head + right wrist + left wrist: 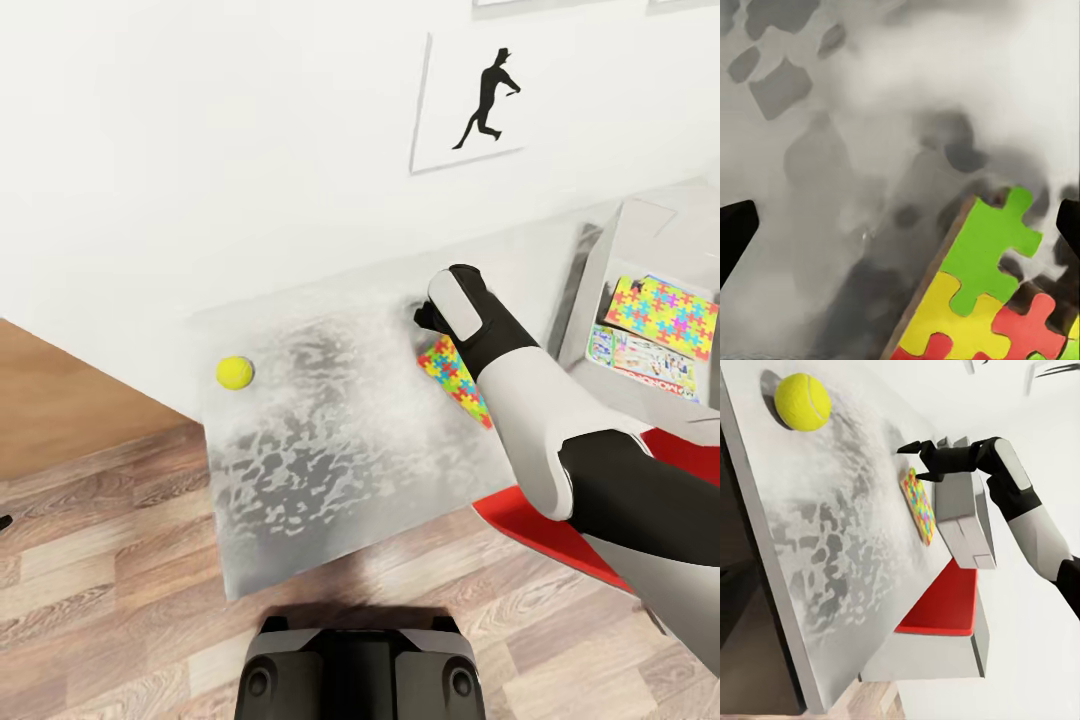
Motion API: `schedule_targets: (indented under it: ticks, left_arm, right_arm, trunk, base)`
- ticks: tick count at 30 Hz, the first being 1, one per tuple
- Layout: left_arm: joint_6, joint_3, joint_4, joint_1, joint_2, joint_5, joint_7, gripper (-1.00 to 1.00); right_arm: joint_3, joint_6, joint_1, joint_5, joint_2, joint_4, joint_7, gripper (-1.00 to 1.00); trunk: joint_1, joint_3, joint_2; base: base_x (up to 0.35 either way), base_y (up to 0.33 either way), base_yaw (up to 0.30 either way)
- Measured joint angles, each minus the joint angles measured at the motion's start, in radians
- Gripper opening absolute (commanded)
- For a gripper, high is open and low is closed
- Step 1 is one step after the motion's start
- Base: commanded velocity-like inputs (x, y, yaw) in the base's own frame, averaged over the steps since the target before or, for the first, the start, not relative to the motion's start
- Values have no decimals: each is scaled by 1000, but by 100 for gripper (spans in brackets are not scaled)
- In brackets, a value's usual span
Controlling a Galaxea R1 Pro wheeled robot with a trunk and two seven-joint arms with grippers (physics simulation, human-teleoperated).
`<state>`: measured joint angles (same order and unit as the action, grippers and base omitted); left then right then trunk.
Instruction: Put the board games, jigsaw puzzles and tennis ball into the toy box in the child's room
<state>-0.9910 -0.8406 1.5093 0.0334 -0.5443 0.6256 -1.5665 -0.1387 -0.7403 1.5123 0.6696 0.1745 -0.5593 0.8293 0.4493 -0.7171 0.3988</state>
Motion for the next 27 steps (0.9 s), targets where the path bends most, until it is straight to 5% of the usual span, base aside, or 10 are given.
schedule_targets:
  ticks: [27]
  left_arm:
    - [0, 0, 0, 0, 0, 0, 0, 100]
  right_arm:
    - [0, -4, 0, -6, 0, 0, -1, 100]
  trunk:
    - [0, 0, 0]
  base:
    - [-77, 64, 0]
